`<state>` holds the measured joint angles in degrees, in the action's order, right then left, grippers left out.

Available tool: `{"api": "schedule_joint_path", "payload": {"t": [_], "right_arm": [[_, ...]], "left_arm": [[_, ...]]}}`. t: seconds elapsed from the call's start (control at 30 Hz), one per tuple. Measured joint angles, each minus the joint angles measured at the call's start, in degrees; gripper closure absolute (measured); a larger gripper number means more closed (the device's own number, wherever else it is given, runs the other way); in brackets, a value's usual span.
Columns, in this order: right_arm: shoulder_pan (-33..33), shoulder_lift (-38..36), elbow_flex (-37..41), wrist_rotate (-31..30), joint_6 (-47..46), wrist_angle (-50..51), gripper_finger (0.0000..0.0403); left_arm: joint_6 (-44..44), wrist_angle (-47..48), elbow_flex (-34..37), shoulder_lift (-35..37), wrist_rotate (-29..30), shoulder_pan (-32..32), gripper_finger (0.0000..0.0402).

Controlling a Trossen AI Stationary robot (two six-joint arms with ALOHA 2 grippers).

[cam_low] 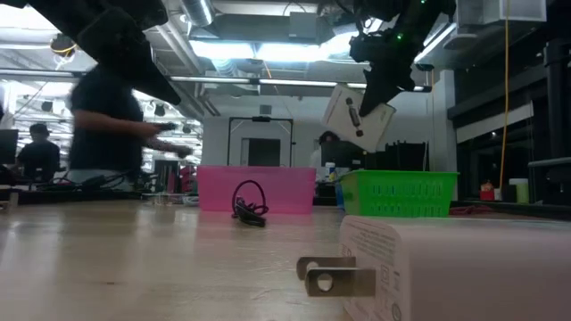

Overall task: Pick and place items into bin
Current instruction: Put the left white card reader box into the blue bin

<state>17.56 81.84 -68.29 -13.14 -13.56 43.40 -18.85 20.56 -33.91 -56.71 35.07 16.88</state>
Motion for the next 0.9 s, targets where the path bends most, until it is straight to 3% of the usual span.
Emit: {"api": "schedule_joint_path", "payload": {"t": [0.33, 0.9], "right_arm": [[1.47, 0.0, 0.0, 2.73, -3.33, -0.54, 0.039], [3.35, 0.37, 1.86, 1.51, -28.38, -2.82, 0.039]], "left_arm": [[0.59, -0.01, 0.0, 0.0, 0.06, 0.0, 0.04], [5.06, -0.02, 0.0, 0.0, -0.09, 0.0, 0.04]]}}
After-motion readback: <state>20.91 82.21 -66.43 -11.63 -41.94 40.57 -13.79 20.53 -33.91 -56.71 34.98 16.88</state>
